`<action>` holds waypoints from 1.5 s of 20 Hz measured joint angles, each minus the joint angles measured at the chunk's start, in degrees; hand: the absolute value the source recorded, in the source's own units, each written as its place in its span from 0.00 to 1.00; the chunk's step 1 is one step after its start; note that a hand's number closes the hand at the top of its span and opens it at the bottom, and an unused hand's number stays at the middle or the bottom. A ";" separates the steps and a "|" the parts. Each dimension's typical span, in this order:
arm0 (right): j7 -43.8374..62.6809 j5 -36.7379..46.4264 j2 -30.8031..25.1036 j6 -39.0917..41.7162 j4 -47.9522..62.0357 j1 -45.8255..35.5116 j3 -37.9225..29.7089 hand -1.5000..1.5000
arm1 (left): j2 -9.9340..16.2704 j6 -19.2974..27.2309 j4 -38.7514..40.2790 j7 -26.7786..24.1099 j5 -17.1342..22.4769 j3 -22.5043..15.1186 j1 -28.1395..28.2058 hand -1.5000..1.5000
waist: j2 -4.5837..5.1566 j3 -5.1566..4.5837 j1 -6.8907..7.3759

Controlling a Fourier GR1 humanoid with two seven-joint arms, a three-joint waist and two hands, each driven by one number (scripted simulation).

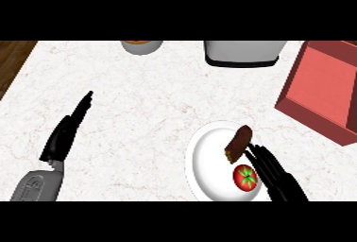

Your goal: Pick the tomato from the plate and place it in the cardboard box

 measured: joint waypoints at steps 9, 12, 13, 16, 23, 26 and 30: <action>-1.74 3.50 0.69 -8.98 5.97 -3.83 0.97 1.00 | -1.38 0.65 -0.52 -1.07 -1.28 -0.29 1.91 0.50 | -0.10 -0.09 -0.03; -1.57 3.72 1.61 -14.11 6.73 -5.41 1.56 1.00 | -1.89 0.87 -1.22 -0.36 -1.69 -0.57 1.66 0.50 | -0.07 0.17 0.09; -2.51 3.06 1.72 -15.89 7.51 -5.60 0.96 1.00 | -1.96 0.81 -1.78 0.14 -1.77 -0.61 1.74 0.50 | -0.07 0.26 0.13; -3.75 2.06 2.42 -19.54 9.09 -6.62 0.38 1.00 | -1.71 -0.12 -2.30 0.84 -1.53 -0.05 1.44 0.50 | -0.04 0.41 0.18; -3.10 0.43 2.69 -24.23 6.03 -5.42 -1.17 1.00 | -2.07 -0.58 -2.74 1.32 -1.86 0.61 1.69 0.50 | 0.02 0.58 0.24; 7.61 6.26 2.82 -20.16 8.69 -11.76 -5.64 1.00 | -2.12 -0.52 -2.19 0.36 -2.19 0.37 1.15 0.50 | 0.55 0.40 1.26; 21.03 12.42 1.49 -12.80 12.42 -19.70 -11.40 1.00 | -2.06 -1.08 -2.42 0.22 -2.44 -0.31 -0.04 0.50 | 1.48 0.09 3.26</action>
